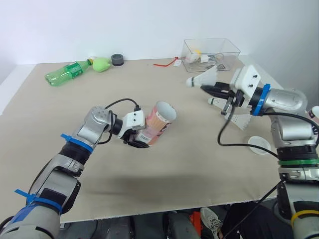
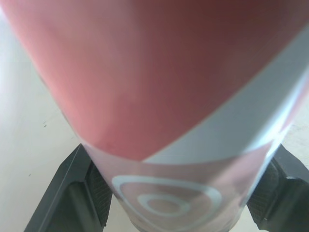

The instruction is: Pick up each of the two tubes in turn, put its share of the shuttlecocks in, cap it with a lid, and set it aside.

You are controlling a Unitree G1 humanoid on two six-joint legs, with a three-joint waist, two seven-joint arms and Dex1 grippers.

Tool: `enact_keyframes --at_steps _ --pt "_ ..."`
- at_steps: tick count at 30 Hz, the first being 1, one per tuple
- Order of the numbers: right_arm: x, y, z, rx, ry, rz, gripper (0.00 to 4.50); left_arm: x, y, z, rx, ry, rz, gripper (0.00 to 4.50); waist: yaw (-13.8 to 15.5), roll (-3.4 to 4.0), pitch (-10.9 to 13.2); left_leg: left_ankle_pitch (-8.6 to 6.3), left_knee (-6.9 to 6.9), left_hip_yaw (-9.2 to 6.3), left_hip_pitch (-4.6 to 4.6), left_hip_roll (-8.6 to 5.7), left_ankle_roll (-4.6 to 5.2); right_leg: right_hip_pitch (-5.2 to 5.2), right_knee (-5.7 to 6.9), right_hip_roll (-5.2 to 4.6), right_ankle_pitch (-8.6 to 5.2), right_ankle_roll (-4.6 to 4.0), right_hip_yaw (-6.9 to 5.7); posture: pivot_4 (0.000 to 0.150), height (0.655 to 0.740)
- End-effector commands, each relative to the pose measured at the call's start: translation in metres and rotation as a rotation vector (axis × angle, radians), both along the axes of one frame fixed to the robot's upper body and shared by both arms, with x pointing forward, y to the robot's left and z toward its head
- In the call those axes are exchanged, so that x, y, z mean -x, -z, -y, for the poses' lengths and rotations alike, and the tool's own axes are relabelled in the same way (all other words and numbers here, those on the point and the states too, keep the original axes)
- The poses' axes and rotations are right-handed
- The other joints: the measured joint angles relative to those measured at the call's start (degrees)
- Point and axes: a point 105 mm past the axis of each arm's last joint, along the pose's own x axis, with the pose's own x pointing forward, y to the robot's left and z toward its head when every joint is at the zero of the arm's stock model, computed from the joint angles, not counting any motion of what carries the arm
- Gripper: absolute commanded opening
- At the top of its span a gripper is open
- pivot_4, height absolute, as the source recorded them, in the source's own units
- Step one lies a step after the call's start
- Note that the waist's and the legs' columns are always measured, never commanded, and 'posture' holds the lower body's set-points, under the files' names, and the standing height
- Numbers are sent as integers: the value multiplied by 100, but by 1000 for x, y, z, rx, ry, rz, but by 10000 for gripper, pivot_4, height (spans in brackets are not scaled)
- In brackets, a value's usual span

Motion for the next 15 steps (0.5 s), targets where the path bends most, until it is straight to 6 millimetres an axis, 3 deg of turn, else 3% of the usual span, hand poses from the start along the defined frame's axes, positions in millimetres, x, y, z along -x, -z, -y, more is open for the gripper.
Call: enact_keyframes --at_steps 1,6,15 --pt "26 -13 -25 131 -178 91 204 -4 -9 -3 -2 -14 18 30633 3 0 0 0 6 -1 0 5 0 0 4 4 2 -3 -1 1500 7400" --pt "31 -15 -47 166 -262 98 204 -1 -9 2 6 2 12 30633 5 0 1 1 32 2 0 11 -2 -1 22 6 6 -7 -1 1500 7400" --pt "23 -1 -55 202 -305 39 204 2 -9 2 8 1 11 30633 19 0 1 0 39 3 -8 11 0 -2 24 -5 20 -25 -1 1500 7400"
